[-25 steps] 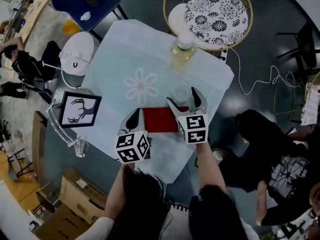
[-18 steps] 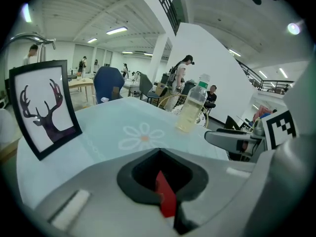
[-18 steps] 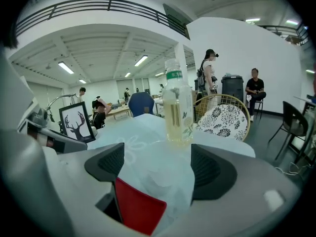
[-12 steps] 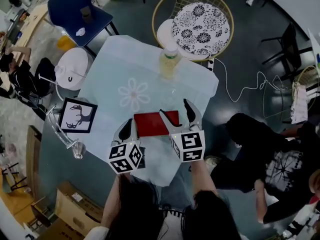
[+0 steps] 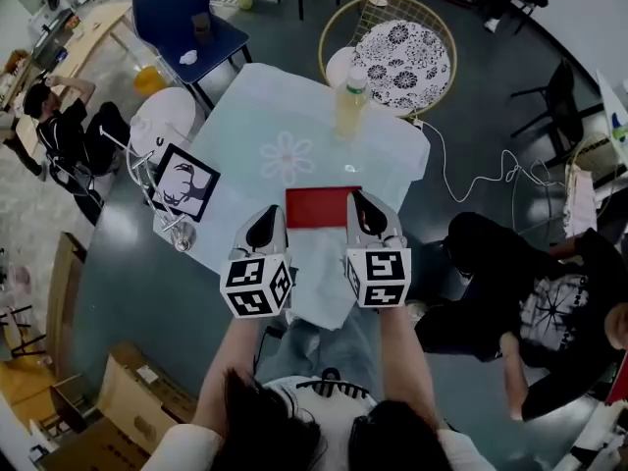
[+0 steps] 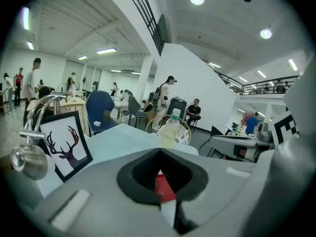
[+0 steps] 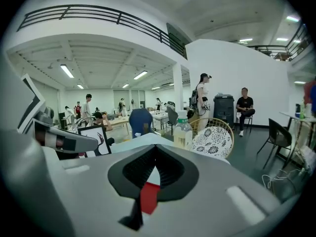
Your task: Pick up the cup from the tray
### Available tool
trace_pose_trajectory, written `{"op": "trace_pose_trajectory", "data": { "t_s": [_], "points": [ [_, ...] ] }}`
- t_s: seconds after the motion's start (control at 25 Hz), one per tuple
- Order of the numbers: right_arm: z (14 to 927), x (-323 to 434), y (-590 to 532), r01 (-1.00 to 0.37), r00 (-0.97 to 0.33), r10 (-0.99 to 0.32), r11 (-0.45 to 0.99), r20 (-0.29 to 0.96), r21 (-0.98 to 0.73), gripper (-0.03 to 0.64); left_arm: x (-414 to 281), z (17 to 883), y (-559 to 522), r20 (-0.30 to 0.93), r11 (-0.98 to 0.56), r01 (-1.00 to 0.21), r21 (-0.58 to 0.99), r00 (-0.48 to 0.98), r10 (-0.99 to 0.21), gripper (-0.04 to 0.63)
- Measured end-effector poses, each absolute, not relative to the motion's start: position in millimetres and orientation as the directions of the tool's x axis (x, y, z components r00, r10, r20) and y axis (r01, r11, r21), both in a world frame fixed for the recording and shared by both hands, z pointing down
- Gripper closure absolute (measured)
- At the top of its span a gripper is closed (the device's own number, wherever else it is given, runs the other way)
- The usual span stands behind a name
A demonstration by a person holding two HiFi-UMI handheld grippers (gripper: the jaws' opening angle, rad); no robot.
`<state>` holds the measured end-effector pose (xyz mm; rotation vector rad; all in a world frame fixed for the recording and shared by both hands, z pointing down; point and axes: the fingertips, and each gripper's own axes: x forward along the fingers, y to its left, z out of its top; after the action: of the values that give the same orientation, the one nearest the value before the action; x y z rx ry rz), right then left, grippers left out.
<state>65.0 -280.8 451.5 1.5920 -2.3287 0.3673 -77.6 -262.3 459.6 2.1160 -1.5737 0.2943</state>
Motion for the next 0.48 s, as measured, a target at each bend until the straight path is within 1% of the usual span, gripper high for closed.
{"op": "trace_pose_trajectory", "data": {
  "t_s": [0.24,0.48],
  "points": [
    [429,49,-235,-0.934,-0.344,-0.868,0.354,0.357,-0.041,0.595,-72,432,-225,0.385,-0.295,-0.924,0.245,0.372,-0.845,0.595],
    [417,37,-194,-0.941,-0.327,-0.879,0.338,0.349,-0.031,0.595,-70,417,-192,0.35,-0.345,-0.907,0.24,0.413,-0.841,0.595]
  ]
}}
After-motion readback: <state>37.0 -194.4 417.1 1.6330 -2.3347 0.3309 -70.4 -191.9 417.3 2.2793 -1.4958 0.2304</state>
